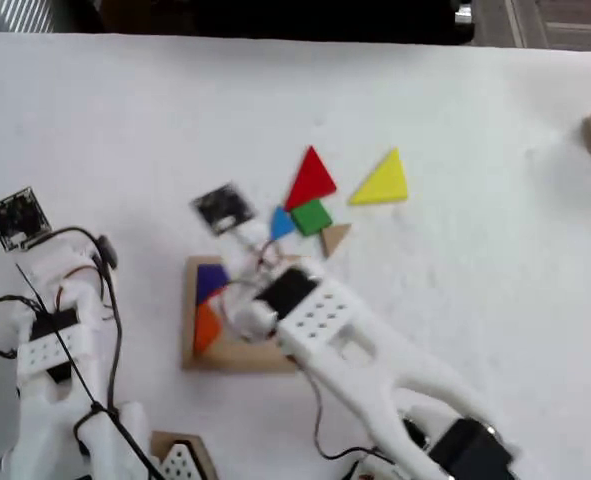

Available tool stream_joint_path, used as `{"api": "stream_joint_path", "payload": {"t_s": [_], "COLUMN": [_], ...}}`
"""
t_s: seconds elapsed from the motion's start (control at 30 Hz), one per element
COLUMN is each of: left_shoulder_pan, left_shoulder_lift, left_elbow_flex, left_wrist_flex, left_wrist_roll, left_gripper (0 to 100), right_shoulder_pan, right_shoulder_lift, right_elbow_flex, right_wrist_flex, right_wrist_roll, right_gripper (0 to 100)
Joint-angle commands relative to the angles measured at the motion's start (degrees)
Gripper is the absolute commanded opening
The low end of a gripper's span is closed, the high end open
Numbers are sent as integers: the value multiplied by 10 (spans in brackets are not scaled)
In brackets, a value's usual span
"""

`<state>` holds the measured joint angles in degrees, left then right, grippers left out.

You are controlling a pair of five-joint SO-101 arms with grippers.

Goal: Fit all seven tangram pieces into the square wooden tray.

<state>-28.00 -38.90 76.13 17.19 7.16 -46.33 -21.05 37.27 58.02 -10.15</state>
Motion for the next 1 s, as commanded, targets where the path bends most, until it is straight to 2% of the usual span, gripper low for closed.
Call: {"api": "stream_joint_path", "payload": {"t_s": [0.0,0.1,0.27,0.4,0.47,0.53,0.63,0.8,0.97], "left_shoulder_pan": [-3,-3,-3,-3,-3,-3,-3,-3,-3], "left_shoulder_lift": [-15,-15,-15,-15,-15,-15,-15,-15,-15], "left_elbow_flex": [-31,-31,-31,-31,-31,-31,-31,-31,-31], "left_wrist_flex": [-15,-15,-13,-12,-13,-13,-14,-14,-14], "left_wrist_roll": [9,9,8,8,8,8,9,9,9], "left_gripper": [211,211,211,211,211,211,211,211,211], "right_shoulder_pan": [85,93,1,-36,-43,-43,-43,-45,-95], "right_shoulder_lift": [-61,-61,-60,-19,29,80,137,163,163], "right_elbow_flex": [28,69,155,207,206,179,120,80,76], "right_wrist_flex": [-32,-76,-195,-324,-357,-364,-315,-275,-276], "right_wrist_roll": [23,24,24,23,22,20,19,18,18], "right_gripper": [21,21,21,18,18,18,18,18,18]}}
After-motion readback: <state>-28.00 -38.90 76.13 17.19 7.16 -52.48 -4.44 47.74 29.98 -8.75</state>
